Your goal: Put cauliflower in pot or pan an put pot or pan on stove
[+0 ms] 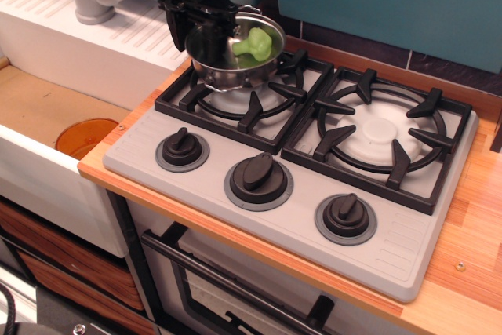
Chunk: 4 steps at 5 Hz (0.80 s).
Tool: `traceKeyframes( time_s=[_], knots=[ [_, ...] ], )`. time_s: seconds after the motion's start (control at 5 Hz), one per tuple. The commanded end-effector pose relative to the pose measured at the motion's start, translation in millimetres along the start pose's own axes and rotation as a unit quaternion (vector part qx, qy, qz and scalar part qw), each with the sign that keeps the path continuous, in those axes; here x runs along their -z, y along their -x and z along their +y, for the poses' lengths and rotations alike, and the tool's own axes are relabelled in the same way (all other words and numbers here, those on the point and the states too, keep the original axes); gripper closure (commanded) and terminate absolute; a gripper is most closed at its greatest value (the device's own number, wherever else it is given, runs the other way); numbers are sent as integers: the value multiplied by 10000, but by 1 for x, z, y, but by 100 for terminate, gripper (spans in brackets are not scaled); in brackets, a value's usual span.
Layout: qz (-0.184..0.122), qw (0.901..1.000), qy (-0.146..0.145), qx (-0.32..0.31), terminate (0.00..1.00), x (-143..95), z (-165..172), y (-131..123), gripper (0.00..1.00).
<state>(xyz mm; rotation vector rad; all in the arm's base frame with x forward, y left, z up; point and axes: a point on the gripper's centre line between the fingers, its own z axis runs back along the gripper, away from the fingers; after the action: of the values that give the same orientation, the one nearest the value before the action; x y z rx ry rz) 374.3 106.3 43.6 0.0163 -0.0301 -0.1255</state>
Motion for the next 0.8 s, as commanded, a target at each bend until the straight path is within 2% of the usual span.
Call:
traceKeyframes(
  time_s=[0.0,0.6],
  knots=[
    [-381,9989,-267,-11,0,-64,-18,-21,0],
    [-199,9992,-336,-37,0,-106,-44,-18,0]
  ],
)
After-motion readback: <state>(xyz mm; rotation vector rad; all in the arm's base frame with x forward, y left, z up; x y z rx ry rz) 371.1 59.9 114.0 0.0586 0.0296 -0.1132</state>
